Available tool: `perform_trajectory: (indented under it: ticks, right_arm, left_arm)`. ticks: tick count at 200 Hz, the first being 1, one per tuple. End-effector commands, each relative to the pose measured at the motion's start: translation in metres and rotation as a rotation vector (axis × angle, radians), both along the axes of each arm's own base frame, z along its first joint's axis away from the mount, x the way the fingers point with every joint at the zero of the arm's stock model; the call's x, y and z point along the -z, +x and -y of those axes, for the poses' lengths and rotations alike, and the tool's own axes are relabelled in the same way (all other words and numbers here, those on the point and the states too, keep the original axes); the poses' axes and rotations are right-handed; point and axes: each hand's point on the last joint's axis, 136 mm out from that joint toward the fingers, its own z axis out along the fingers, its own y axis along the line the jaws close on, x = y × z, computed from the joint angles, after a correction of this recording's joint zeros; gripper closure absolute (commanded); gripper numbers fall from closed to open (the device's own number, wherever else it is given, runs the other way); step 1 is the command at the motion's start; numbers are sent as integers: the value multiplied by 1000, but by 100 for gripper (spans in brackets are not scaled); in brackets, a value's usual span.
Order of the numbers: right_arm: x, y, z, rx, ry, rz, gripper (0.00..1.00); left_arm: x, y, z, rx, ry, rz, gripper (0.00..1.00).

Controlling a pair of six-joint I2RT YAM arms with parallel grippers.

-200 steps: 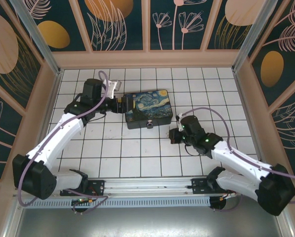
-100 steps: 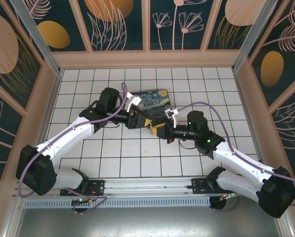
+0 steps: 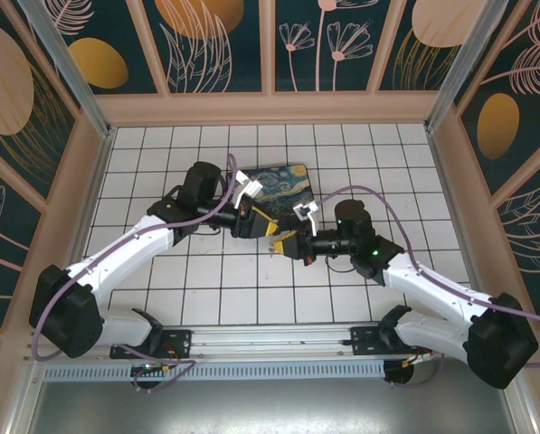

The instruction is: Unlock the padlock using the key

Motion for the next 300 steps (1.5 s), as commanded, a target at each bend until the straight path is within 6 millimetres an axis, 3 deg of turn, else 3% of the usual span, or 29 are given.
perform_trajectory:
  ticks: [1,51,61,164,224,266,300]
  right_arm:
    - [-10,1,-3,-26,13,27,100]
    - [-7,4,-1,-26,5,9,100]
    - [-6,5,-1,-25,2,6,100]
    - [-8,-1,-4,-76,30,-15,100]
    - [-6,1,-6,-81,28,-23,100]
    - [-7,2,-8,-80,35,-18,100]
    - [-7,3,-7,-78,38,-16,100]
  left_arm:
    - [4,-11,2,45,1,16,65]
    - [2,-16,-1,58,3,29,68]
    - [11,-20,-3,62,16,10,66]
    - [14,-20,-4,56,25,15,63]
    - [12,-25,-3,76,11,17,67]
    - [12,-28,-3,87,9,16,81]
    - [16,-29,-4,83,19,12,81]
